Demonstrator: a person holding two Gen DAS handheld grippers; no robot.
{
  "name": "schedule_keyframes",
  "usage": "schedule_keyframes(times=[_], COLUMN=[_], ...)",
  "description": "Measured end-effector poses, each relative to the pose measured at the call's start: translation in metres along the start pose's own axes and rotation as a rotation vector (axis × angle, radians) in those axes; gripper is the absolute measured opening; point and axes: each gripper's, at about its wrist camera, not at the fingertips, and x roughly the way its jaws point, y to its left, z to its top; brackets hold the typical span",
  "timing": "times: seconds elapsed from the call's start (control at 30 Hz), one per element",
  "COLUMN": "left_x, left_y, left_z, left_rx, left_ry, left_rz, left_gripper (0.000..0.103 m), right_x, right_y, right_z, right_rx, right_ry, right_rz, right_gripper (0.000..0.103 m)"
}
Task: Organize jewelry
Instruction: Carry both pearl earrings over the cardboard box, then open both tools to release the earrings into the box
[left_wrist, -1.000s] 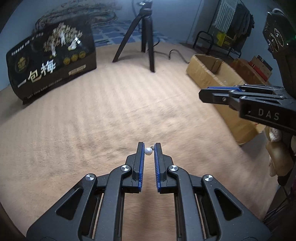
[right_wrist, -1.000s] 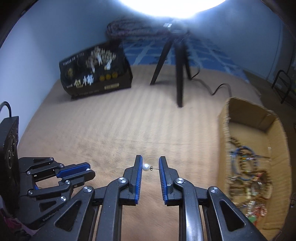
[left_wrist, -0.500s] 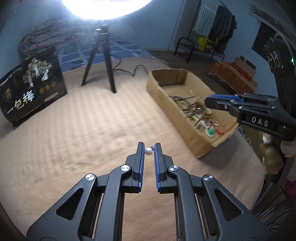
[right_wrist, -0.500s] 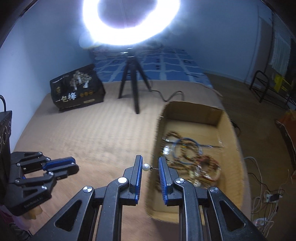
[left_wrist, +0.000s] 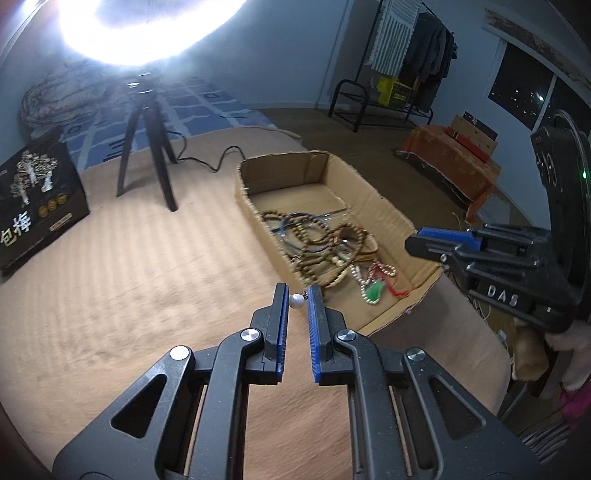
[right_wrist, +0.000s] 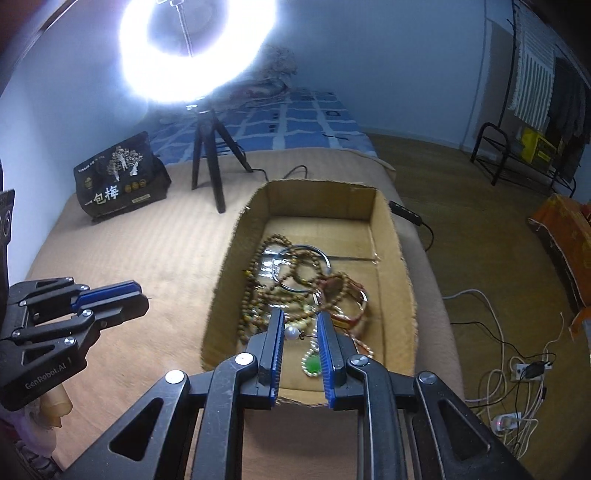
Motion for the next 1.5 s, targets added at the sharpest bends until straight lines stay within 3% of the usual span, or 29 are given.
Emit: schedule_keyframes(times=[0.33, 0.73, 0.83, 0.9, 0.93, 1.03, 1.17, 1.27, 1.5], left_x=[0.025, 0.038, 0.039, 0.038, 0.037, 0.036, 0.034, 0.03, 0.017], left_y=[-0.017, -0.032, -0.033, -0.034, -0.034, -0.034, -0.032, -0.03, -0.028], left_z=[0.017, 0.033, 0.034, 0.034, 0.035, 0.036, 0.036, 0.037, 0.039], left_rx=[-0.033, -0.013, -0.008, -0.01, -0.011, -0.012, -0.01, -0.019, -0.014], left_ry=[0.003, -0.004, 0.001, -0.006, -0.014, -0.017, -0.021, -0.03, -0.051], left_rz=[-0.019, 0.021, 0.032, 0.047, 0.05, 0.057, 0.071, 0.084, 0.098], left_gripper=[0.009, 0.009, 0.013, 0.043, 0.047, 0.048, 0.049, 0.063, 0.064], right_x=[0.007, 0.009, 0.007, 0.006, 0.005, 0.003, 0.002, 0.0, -0.007], right_y=[-0.014, -0.028, -0.028, -0.026, -0.025, -0.023, -0.019, -0.017, -0.013], right_z=[-0.008, -0.011, -0.011, -0.011, -0.011, -0.011, -0.012, -0.012, -0.011], right_rx=[0.014, 0.043, 0.036, 0.029, 0.026, 0.012, -0.002, -0.009, -0.013], right_ry=[0.019, 0.013, 0.001, -0.003, -0.005, -0.014, -0.016, -0.023, -0.036], right_rz=[-0.007, -0.001, -0.006, -0.009, -0.011, -0.019, -0.027, -0.042, -0.08], right_gripper=[0.017, 0.019, 0.032, 0.038, 0.045, 0.059, 0.07, 0.081, 0.091])
